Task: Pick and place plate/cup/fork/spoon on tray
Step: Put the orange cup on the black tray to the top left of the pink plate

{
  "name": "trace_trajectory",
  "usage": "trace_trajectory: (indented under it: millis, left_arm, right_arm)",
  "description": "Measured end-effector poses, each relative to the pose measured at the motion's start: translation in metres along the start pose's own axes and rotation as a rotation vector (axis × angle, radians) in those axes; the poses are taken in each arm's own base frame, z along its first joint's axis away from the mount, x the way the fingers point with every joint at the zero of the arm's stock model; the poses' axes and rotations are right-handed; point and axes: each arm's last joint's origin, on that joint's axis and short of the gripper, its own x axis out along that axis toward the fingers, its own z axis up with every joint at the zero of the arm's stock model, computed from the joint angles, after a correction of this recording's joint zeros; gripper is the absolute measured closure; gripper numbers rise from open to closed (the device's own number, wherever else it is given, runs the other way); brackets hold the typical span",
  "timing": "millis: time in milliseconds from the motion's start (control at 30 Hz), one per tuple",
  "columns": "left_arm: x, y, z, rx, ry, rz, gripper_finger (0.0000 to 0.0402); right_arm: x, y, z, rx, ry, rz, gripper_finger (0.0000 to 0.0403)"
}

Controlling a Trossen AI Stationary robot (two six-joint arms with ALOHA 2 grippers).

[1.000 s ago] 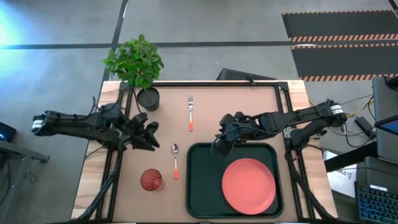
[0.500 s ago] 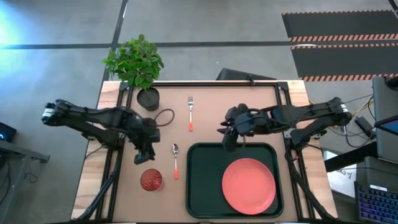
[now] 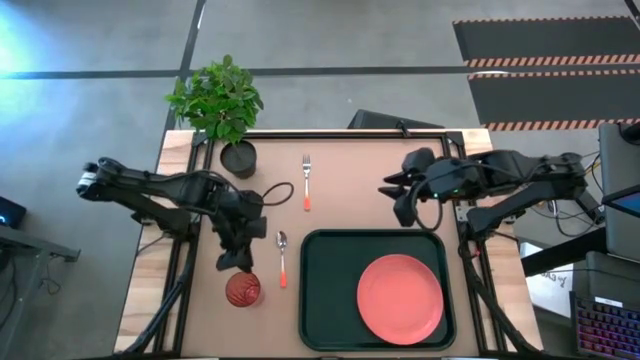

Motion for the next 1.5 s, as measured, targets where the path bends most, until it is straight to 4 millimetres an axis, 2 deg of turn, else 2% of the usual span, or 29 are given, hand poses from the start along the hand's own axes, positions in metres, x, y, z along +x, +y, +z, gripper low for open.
trace_trajectory:
  millis: [233, 433, 800, 1167, 1267, 1367, 1500]
  left_arm:
    - [0.017, -0.006, -0.013, 0.032, 0.132, 0.227, 0.0306]
    - [0.038, -0.004, -0.017, 0.026, 0.253, 0.324, 0.0306]
    - [0.054, 0.0, -0.012, 0.032, 0.262, 0.399, 0.0306]
    - [0.083, 0.019, -0.012, -0.002, 0.33, 0.458, 0.0308]
    - [0.088, 0.023, -0.012, -0.009, 0.35, 0.472, 0.0331]
    - [0.092, 0.025, -0.011, 0.013, 0.358, 0.493, 0.0385]
    - [0.093, 0.023, -0.008, 0.028, 0.344, 0.501, 0.0399]
  right_arm:
    - [0.004, 0.001, -0.001, -0.008, 0.014, -0.008, 0.0273]
    - [0.009, 0.003, -0.002, -0.013, 0.025, -0.013, 0.0273]
    - [0.016, 0.007, -0.003, -0.017, 0.044, -0.009, 0.0273]
    - [0.016, 0.007, -0.003, -0.017, 0.054, 0.004, 0.0273]
    - [0.016, 0.007, -0.003, -0.018, 0.054, 0.003, 0.0273]
    - [0.016, 0.007, -0.003, -0.018, 0.055, 0.003, 0.0273]
    - [0.016, 0.007, -0.003, -0.019, 0.056, 0.002, 0.0273]
